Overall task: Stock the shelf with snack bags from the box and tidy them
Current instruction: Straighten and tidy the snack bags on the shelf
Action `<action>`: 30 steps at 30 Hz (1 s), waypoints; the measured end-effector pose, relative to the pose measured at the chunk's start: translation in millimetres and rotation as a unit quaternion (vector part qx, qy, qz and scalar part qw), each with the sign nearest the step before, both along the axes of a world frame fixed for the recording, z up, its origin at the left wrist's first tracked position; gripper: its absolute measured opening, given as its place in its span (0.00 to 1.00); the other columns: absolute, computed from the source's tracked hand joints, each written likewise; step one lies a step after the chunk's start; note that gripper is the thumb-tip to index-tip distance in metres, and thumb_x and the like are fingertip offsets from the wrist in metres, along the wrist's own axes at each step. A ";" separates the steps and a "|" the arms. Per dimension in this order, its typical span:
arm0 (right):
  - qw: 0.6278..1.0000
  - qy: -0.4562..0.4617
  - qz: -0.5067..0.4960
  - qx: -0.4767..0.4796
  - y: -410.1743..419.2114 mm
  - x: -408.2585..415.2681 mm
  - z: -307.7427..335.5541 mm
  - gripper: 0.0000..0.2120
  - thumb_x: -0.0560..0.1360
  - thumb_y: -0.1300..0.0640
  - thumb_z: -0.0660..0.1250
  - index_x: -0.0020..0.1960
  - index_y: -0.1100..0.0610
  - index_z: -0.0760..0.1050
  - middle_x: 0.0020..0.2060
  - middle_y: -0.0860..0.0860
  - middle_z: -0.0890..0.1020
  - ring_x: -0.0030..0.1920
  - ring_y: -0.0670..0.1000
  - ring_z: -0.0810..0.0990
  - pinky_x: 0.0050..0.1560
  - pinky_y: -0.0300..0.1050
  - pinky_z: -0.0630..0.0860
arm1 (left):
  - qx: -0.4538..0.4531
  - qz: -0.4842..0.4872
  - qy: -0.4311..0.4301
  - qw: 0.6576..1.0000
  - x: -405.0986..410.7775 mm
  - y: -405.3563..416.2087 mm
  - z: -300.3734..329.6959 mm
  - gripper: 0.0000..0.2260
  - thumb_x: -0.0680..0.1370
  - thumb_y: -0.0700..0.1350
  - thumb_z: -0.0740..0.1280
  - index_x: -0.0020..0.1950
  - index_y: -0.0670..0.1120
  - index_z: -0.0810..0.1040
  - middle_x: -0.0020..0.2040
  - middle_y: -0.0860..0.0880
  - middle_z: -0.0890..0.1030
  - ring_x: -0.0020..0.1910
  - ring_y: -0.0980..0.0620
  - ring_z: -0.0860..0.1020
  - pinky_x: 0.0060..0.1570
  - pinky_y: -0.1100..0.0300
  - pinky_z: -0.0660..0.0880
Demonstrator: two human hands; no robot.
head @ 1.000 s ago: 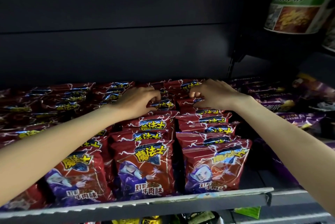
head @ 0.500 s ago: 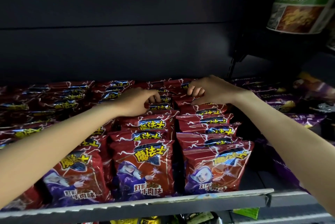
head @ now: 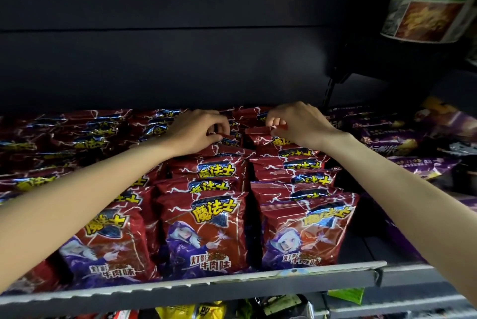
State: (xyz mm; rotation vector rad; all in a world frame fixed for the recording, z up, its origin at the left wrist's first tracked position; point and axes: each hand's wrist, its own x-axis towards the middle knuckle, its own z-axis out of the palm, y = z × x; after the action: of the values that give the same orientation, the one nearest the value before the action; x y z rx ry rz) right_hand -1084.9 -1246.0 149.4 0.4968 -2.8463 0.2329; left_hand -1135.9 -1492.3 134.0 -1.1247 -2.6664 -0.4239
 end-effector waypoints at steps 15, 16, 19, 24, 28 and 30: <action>0.990 -0.042 0.075 0.110 -52.9 -21.2 6.7 0.11 0.77 0.48 0.63 0.54 0.52 0.79 0.60 0.51 0.72 0.63 0.53 0.66 0.62 0.48 0.65 | 0.057 -0.006 -0.109 0.992 -2.0 -16.5 6.3 0.06 0.74 0.41 0.70 0.48 0.50 0.81 0.45 0.56 0.82 0.42 0.64 0.77 0.40 0.76 0.68; 0.993 -0.030 0.067 0.087 -52.0 -21.4 6.3 0.09 0.76 0.50 0.64 0.52 0.51 0.79 0.59 0.50 0.73 0.62 0.53 0.67 0.62 0.48 0.66 | 0.060 -0.004 -0.103 0.993 -2.3 -17.2 4.8 0.06 0.74 0.41 0.70 0.48 0.51 0.81 0.45 0.55 0.83 0.43 0.64 0.77 0.42 0.74 0.70; 0.997 0.001 0.037 0.072 -52.2 -18.9 3.1 0.06 0.76 0.51 0.64 0.50 0.50 0.78 0.57 0.48 0.74 0.62 0.52 0.68 0.63 0.48 0.65 | 0.081 -0.004 -0.101 0.992 -0.4 -20.7 4.2 0.05 0.76 0.43 0.69 0.51 0.49 0.81 0.49 0.54 0.82 0.46 0.61 0.78 0.47 0.68 0.73; 0.998 -0.002 0.049 0.025 -52.0 -17.1 11.7 0.08 0.76 0.52 0.65 0.54 0.50 0.77 0.56 0.48 0.76 0.61 0.51 0.71 0.61 0.47 0.68 | 0.060 0.026 -0.064 0.996 4.2 -86.3 31.7 0.08 0.77 0.44 0.66 0.54 0.52 0.79 0.51 0.58 0.80 0.49 0.63 0.77 0.50 0.70 0.72; 0.990 0.003 0.137 -0.044 -75.6 -23.1 32.4 0.06 0.76 0.56 0.65 0.53 0.51 0.78 0.50 0.46 0.78 0.51 0.45 0.76 0.55 0.45 0.73 | -0.053 0.099 -0.072 0.991 10.5 -147.7 37.4 0.08 0.74 0.45 0.71 0.47 0.58 0.78 0.45 0.61 0.80 0.45 0.69 0.76 0.39 0.75 0.71; 0.986 -0.005 0.164 -0.025 -99.3 -26.3 36.7 0.06 0.77 0.57 0.65 0.51 0.51 0.79 0.47 0.45 0.80 0.46 0.43 0.76 0.51 0.46 0.75 | -0.104 0.102 -0.110 0.983 8.7 -155.2 30.3 0.07 0.73 0.45 0.71 0.48 0.56 0.79 0.46 0.59 0.81 0.42 0.66 0.77 0.40 0.73 0.72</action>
State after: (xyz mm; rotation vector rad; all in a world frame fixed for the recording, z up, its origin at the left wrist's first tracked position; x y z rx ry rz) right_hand -1111.1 -1345.3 186.1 0.9564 -2.7455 0.3645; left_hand -1127.2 -1647.6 164.3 -0.8851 -3.0429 -0.2478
